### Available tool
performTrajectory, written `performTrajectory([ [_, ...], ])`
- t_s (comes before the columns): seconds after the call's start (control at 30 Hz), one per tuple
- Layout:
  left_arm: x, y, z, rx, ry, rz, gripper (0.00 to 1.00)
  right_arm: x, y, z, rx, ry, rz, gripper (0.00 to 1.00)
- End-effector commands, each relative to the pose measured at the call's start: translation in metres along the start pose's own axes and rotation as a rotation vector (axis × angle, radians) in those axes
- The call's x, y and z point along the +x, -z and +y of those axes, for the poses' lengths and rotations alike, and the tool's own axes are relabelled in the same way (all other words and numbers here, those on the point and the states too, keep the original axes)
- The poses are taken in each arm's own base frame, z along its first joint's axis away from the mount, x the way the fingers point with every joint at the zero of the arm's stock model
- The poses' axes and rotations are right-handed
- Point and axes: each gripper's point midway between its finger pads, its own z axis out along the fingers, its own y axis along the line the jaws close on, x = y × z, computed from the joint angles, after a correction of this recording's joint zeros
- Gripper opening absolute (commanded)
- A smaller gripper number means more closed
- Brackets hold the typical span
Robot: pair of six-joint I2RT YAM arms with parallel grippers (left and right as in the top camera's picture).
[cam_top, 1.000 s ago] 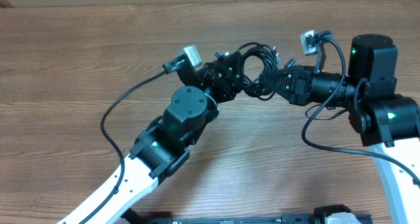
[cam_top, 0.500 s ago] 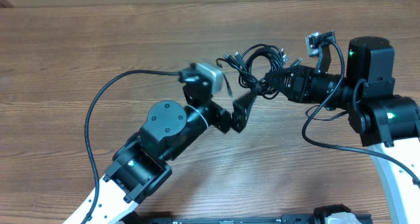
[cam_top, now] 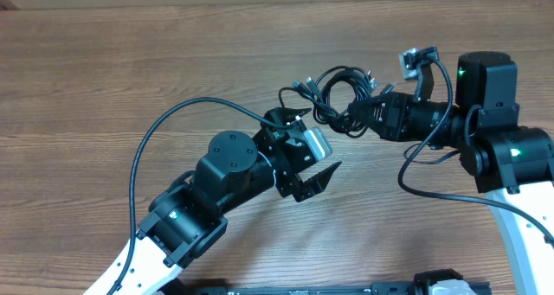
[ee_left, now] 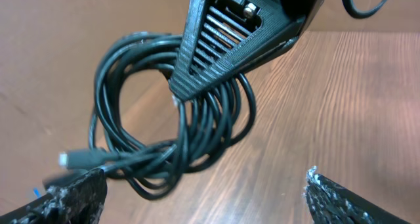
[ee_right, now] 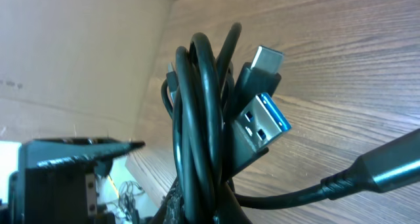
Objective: Untangle cables
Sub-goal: 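Rotate the left gripper downward while the right gripper holds the cables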
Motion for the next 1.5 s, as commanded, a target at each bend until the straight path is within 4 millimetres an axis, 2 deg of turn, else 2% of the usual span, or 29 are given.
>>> performTrajectory([
  [0.0, -0.004, 0.0, -0.002, 0.009, -0.189, -0.011, 0.95, 0.004, 0.004, 0.011, -0.035, 0.113, 0.009, 0.04],
  [0.17, -0.003, -0.001, -0.003, 0.017, -0.258, -0.009, 0.94, 0.008, 0.004, 0.014, -0.054, 0.168, 0.024, 0.04],
  [0.37, -0.003, -0.006, -0.021, 0.119, -0.302, -0.038, 0.83, 0.015, 0.007, 0.032, -0.164, 0.267, 0.05, 0.04],
  [0.53, -0.001, -0.009, -0.03, 0.172, -0.296, -0.048, 0.82, 0.016, 0.007, 0.032, -0.169, 0.275, 0.052, 0.04],
  [0.77, 0.0, -0.01, -0.03, 0.173, -0.295, -0.045, 0.73, 0.016, 0.007, 0.032, -0.169, 0.282, 0.052, 0.04],
  [1.07, -0.005, -0.006, -0.045, 0.258, -0.292, -0.086, 0.73, 0.021, 0.008, 0.035, -0.196, 0.323, 0.065, 0.04],
  [1.3, -0.004, -0.007, -0.044, 0.256, -0.287, -0.083, 0.7, 0.024, 0.008, 0.037, -0.215, 0.355, 0.073, 0.04],
  [1.47, 0.001, -0.006, -0.046, 0.265, -0.278, -0.06, 0.7, 0.029, 0.012, 0.05, -0.295, 0.4, 0.08, 0.04],
])
